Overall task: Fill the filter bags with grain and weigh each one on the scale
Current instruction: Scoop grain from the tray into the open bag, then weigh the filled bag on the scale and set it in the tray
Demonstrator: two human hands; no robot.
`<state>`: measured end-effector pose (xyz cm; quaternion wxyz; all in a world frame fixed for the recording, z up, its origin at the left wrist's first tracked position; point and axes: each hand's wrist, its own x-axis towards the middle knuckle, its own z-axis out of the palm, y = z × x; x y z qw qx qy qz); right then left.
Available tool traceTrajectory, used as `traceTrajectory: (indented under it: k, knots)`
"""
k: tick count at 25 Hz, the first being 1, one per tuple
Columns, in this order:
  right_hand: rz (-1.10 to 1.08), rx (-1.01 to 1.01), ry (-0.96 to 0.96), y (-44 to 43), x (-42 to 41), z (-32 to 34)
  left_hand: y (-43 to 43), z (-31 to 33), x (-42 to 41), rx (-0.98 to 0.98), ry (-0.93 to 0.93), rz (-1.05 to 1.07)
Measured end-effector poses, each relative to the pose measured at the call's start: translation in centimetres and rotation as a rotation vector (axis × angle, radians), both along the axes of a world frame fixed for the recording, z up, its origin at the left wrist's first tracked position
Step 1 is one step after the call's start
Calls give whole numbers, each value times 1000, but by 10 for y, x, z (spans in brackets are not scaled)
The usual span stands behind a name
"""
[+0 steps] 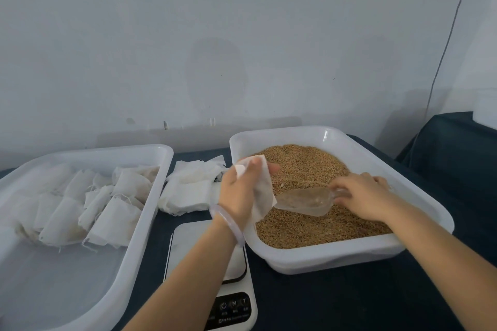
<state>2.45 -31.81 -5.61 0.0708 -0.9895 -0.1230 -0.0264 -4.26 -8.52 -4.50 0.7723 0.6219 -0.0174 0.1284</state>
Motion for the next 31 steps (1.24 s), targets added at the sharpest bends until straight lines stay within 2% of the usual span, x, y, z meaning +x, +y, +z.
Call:
traceTrajectory:
  k: [2, 4, 6, 7, 9, 11, 15, 17, 20, 23, 27, 29, 31]
  knots:
    - [23, -39, 52, -1, -1, -1, 10, 6, 1, -111, 21, -93]
    - [23, -82, 100, 1, -2, 0, 18, 12, 1, -104, 17, -160]
    - [36, -76, 61, 5, -4, 3, 22, 19, -1, -69, 2, -205]
    - [72, -6, 3, 9, -6, 7, 25, 23, -2, -61, -4, -234]
    - [168, 262, -85, 22, -16, 22, 34, 30, -5, -19, -12, -283]
    - [295, 518, -37, 41, -32, 42, 44, 34, -10, 66, -23, -313]
    - [634, 943, 404, 99, -59, 61, 57, 37, -19, 57, -29, -408]
    - [651, 1158, 474, 126, -64, 58, 60, 38, -23, 68, -37, -437]
    - [489, 1411, 520, 152, -64, 56, 73, 40, -25, 141, -50, -366]
    - [400, 1431, 555, 160, -58, 54, 99, 39, -31, 218, 30, -265]
    - [288, 1372, 492, 167, -53, 45, 122, 32, -38, 492, 151, -242]
    - [296, 1301, 504, 173, -52, 40, 123, 32, -36, 620, 202, -157]
    - [347, 1137, 448, 176, -51, 35, 125, 32, -34, 739, 256, -103]
